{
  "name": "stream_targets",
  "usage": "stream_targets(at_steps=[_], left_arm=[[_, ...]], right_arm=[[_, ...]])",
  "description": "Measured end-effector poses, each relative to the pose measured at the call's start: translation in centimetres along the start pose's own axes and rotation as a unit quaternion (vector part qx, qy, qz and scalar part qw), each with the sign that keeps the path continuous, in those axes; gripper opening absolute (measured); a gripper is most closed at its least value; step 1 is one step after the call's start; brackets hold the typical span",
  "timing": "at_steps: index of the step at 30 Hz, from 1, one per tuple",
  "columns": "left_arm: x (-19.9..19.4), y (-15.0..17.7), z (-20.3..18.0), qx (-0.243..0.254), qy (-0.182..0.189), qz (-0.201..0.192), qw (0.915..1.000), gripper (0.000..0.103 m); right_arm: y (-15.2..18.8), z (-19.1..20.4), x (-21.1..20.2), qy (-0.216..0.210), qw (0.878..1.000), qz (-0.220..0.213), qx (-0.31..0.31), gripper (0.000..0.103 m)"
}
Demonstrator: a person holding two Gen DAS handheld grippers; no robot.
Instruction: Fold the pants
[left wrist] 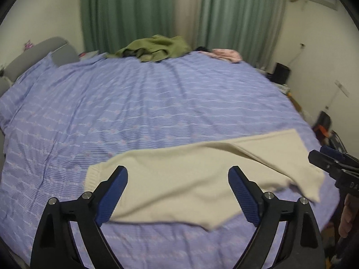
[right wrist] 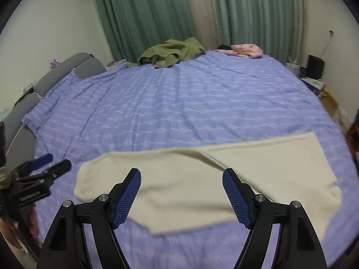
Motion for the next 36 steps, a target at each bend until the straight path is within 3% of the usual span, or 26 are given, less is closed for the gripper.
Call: stream_targets(at_steps=[8,15,19,27,30,33,36], left_arm=[[-5.4,0.9,-10.9,0.061,0.059,-0.009,0.9964,0.093],[-3.5,1.8,-21.6,0.078,0.065,0.004,0.9948,0.093],[-1.1,2.2,-26.5,0.045,0.054,0.03,0.9971,0.093],[2.9,4.2,-33.7,-0.002,-0.003,0.071,0.9975,0.093],[4.3,5.5,-35.6,0.009,-0.006,0.095,0.9955,0.093],[5.8,6.5,-36.8,0.029,-0.009,0.107,0.9938,0.093],[7.7,7.0,-37.4,0.052,-0.007,0.112,0.9923,0.093]], right_arm=[[3.5,-7.5,-8.9,0.055,0.998,-0.008,0.008,0.078],[5.5,-17.4,-11.1,0.097,0.995,-0.002,0.016,0.078],[5.6,-24.0,-9.8,0.093,0.995,0.034,0.01,0.078],[7.9,-32.0,-4.0,0.071,0.99,0.107,-0.062,0.077],[9.4,-33.2,-2.0,0.071,0.983,0.12,-0.117,0.075],[11.2,-34.0,0.3,0.08,0.973,0.134,-0.168,0.068],[12.7,-35.3,3.2,0.085,0.967,0.159,-0.182,0.063]])
Point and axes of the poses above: each gripper's, at about its wrist camera, not at the fingertips, and x roughly the way its jaws point, z to its left, y to its underside, the point moved 9 cm from there along x, roughly the way its jaws point, and after that the axes turned 12 degrees about x, right-handed, at the moved point
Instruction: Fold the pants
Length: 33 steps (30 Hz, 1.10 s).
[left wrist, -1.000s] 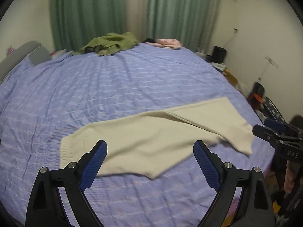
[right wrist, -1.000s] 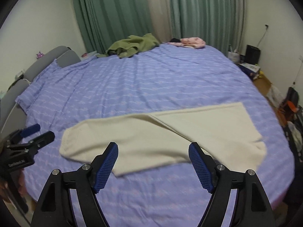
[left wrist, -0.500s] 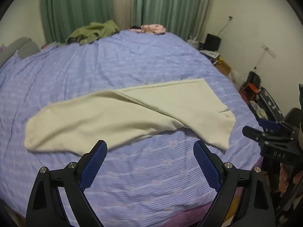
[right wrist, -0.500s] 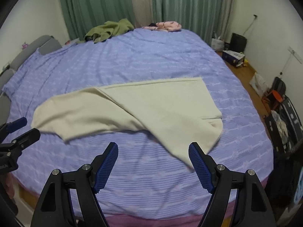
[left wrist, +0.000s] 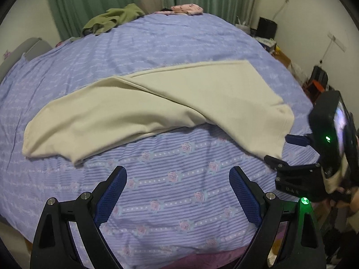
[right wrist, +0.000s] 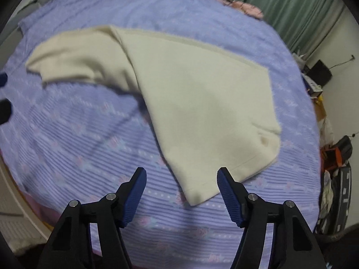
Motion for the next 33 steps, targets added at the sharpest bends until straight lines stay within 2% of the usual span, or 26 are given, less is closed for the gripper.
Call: stream_targets(at_steps=[6,8,10,11,12,15,18,21,25,26,27,28,29,33], left_arm=[[3.9,-0.7,-0.6,0.03,0.011,0.026,0.9992,0.093],[5.0,-1.5,-0.8,0.063,0.009,0.023,0.9977,0.093],[5.8,-2.7,-0.9,0.102,0.007,0.01,0.9947,0.093],[6.0,-3.3,-1.0,0.12,0.009,0.002,0.9927,0.093],[6.2,-4.3,-1.1,0.149,0.012,-0.013,0.9887,0.093],[6.5,-6.8,-1.3,0.217,0.01,-0.042,0.9753,0.093],[7.3,-9.8,-1.9,0.292,0.007,-0.076,0.9533,0.093],[8.6,-12.3,-2.8,0.35,-0.007,-0.096,0.9319,0.093],[12.4,-14.9,-4.5,0.413,-0.012,-0.091,0.9058,0.093],[13.4,-15.2,-4.9,0.429,-0.014,-0.085,0.8991,0.08],[14.2,-15.5,-5.0,0.438,-0.015,-0.077,0.8954,0.051],[15.0,-16.0,-5.1,0.446,-0.011,-0.065,0.8927,0.033],[15.7,-16.7,-4.9,0.445,-0.009,-0.056,0.8938,0.009],[17.0,-21.7,-3.4,0.396,-0.023,-0.075,0.9148,0.009]], right_arm=[[0.8,-0.5,5.0,0.0,0.999,0.045,0.004,0.063],[1.0,-0.6,6.4,0.005,0.998,0.056,-0.003,0.057],[1.1,-1.0,7.1,0.017,0.998,0.065,-0.006,0.02],[0.7,-1.3,6.9,0.012,0.998,0.062,0.007,0.016],[0.3,-1.9,6.3,0.009,0.998,0.058,0.023,0.011],[-1.7,-3.9,3.1,0.015,0.998,0.015,0.06,0.01],[-4.2,-6.3,-1.0,0.016,0.995,-0.033,0.097,0.01],[-6.4,-7.9,-3.8,0.03,0.992,-0.069,0.103,0.01],[-8.6,-8.1,-5.6,0.033,0.99,-0.096,0.098,0.01],[-9.3,-8.2,-5.7,0.033,0.99,-0.099,0.095,0.01],[-10.1,-8.4,-5.7,0.035,0.99,-0.102,0.093,0.009],[-11.1,-8.9,-5.6,0.036,0.989,-0.106,0.092,0.009],[-12.1,-9.4,-5.4,0.035,0.989,-0.108,0.094,0.009],[-17.5,-12.0,-3.0,0.033,0.988,-0.108,0.103,0.009]])
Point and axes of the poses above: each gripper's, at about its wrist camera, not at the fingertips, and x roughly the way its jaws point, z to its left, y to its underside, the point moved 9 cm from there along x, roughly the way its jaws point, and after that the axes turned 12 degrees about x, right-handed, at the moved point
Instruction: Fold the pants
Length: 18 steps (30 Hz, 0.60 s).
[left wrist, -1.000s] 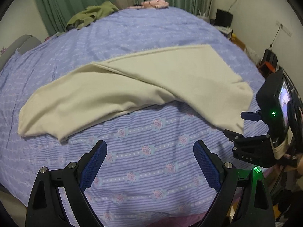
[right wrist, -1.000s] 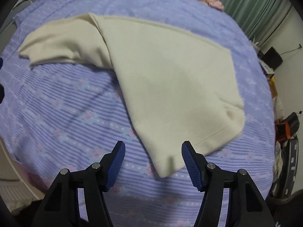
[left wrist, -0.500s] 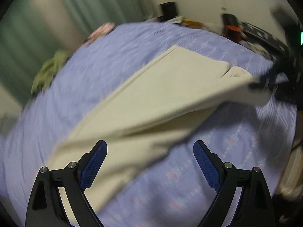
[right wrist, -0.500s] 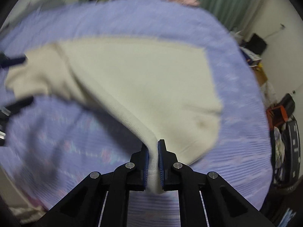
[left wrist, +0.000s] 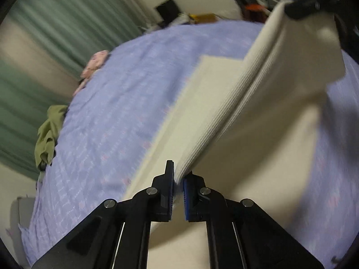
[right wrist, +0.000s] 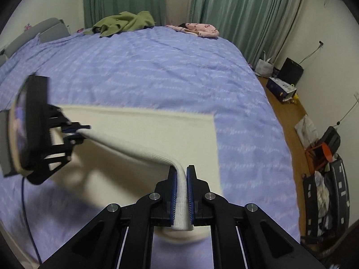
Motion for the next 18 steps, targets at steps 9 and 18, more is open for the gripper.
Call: stream_targets(at_steps=[9,18], left_arm=[[10.9,-1.5,5.2,-0.092,0.012,0.08,0.9924,0.009],[10.8,-1.8,7.2,-0.179,-0.034,0.07,0.9807,0.071]], right_arm=[[-7.9,-2.6,13.7,-0.015,0.997,0.071,0.028,0.009],[-9.9,-7.5,12.9,0.063,0.996,-0.008,0.067,0.057]])
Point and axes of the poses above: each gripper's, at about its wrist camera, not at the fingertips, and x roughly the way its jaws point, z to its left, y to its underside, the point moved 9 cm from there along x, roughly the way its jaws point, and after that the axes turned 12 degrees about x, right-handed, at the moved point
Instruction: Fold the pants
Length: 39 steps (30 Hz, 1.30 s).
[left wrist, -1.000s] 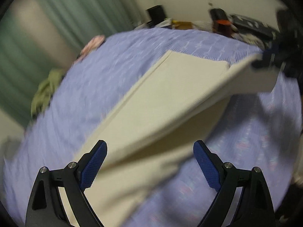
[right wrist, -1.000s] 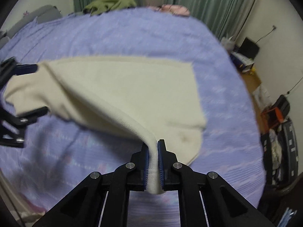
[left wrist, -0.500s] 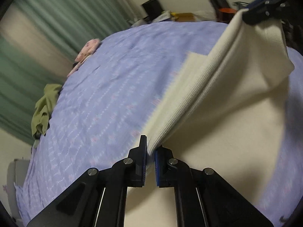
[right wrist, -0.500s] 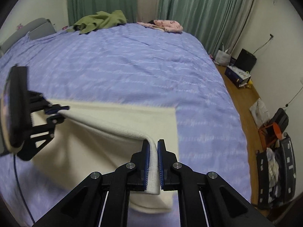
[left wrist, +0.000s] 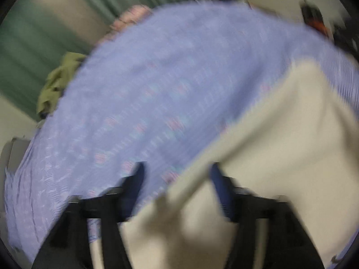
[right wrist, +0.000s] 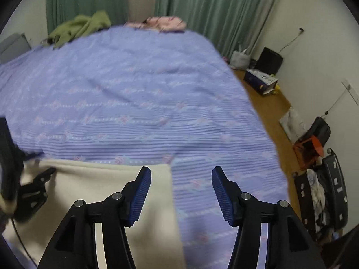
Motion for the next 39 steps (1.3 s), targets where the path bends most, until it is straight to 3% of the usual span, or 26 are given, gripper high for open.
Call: stream_targets(at_steps=[2,5,9,15,17,19,23,24,25,28,31,37,38,39], left_arm=[[-3.8,-0.8,0.3,-0.017,0.011,-0.051,0.9985,0.075],[-8.3,-0.6,-0.9,-0.019,0.033,-0.09,0.9952,0.078],[-12.5,2.3,-5.0,0.017,0.062,-0.111,0.9918,0.08],[-14.7,7.3,-10.6,0.0,0.09,-0.081,0.9927,0.079],[-13.8,8.5,-11.7,-0.006,0.077,-0.06,0.9952,0.079],[-12.8,9.1,-12.2,-0.017,0.073,-0.042,0.9963,0.079],[-12.0,10.0,-12.4,-0.05,0.075,-0.02,0.9957,0.079],[-12.2,10.2,-12.3,-0.059,0.076,-0.018,0.9952,0.079],[-12.4,10.4,-12.1,-0.071,0.079,-0.017,0.9942,0.079],[-13.3,11.5,-12.2,-0.092,0.086,-0.01,0.992,0.079],[-14.3,12.1,-12.7,-0.11,0.098,-0.006,0.9891,0.079],[-15.5,13.6,-12.6,-0.151,0.1,0.017,0.9832,0.079],[-16.0,13.8,-12.3,-0.156,0.094,0.017,0.9831,0.079],[-16.4,14.0,-12.0,-0.158,0.089,0.016,0.9832,0.079]], right_arm=[[0.9,-1.8,-1.9,-0.014,1.0,-0.006,0.023,0.057],[4.2,-4.4,-4.7,-0.029,0.998,-0.01,0.06,0.057],[9.9,-6.1,-6.2,-0.057,0.992,0.018,0.115,0.057],[17.4,-5.4,-4.7,-0.12,0.971,0.085,0.19,0.056],[18.3,-5.1,-3.8,-0.13,0.963,0.095,0.218,0.055],[18.6,-5.1,-2.7,-0.131,0.957,0.096,0.239,0.047],[19.4,-4.9,-0.5,-0.148,0.942,0.119,0.278,0.047],[19.6,-4.9,0.0,-0.153,0.937,0.125,0.287,0.042],[19.5,-4.8,0.5,-0.16,0.933,0.129,0.294,0.026],[18.8,-4.6,0.1,-0.156,0.938,0.121,0.284,0.008],[16.4,-5.4,-1.8,-0.126,0.957,0.071,0.253,0.008],[17.7,-5.9,1.5,-0.064,0.964,0.134,0.222,0.01],[17.8,-5.9,1.6,-0.06,0.965,0.139,0.216,0.012],[17.8,-6.0,1.0,-0.058,0.966,0.136,0.213,0.025]])
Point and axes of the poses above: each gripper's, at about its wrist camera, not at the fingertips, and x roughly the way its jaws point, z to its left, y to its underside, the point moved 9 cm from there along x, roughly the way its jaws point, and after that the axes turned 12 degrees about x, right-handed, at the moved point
